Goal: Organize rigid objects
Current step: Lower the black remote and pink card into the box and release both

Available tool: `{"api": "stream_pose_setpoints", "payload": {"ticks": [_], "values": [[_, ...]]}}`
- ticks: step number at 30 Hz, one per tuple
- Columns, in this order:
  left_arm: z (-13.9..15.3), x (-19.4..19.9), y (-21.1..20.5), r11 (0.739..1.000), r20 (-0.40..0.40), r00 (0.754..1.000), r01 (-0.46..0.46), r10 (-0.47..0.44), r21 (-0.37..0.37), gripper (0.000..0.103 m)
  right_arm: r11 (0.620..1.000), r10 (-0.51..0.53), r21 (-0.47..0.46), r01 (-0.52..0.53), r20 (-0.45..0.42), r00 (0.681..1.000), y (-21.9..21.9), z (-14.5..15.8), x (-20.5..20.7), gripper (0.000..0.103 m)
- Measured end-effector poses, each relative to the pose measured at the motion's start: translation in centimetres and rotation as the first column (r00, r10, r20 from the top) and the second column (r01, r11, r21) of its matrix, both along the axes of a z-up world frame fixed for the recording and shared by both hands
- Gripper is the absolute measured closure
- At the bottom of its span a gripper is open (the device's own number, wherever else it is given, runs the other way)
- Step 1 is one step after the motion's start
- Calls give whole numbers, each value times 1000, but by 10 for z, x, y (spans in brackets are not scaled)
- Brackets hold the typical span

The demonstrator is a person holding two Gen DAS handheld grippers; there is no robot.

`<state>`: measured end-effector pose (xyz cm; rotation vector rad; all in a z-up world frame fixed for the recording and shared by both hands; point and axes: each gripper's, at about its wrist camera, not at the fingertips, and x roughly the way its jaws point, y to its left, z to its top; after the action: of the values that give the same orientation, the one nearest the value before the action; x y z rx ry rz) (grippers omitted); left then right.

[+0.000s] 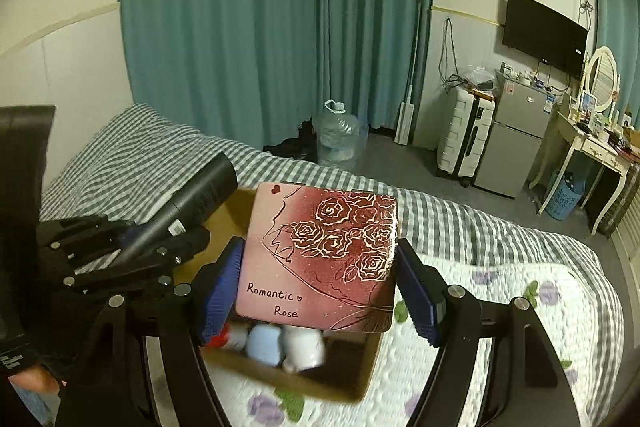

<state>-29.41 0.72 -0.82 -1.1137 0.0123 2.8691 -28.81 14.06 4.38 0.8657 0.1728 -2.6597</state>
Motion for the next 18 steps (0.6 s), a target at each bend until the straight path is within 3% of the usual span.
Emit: {"api": "stream_pose_setpoints", "payload": {"ticks": [10, 14, 18], "values": [[-48, -57, 4, 1000, 97, 995, 15, -16, 8, 82, 1000, -27, 11, 26, 56, 998, 11, -42, -55, 30], [-55, -60, 9, 999, 89, 996, 27, -25, -20, 82, 999, -34, 2, 34, 73, 997, 15, -54, -61, 30], [-63, -59, 4, 999, 117, 993, 23, -26, 23, 79, 1000, -31, 1, 31, 86, 996, 15, -59, -62, 30]]}}
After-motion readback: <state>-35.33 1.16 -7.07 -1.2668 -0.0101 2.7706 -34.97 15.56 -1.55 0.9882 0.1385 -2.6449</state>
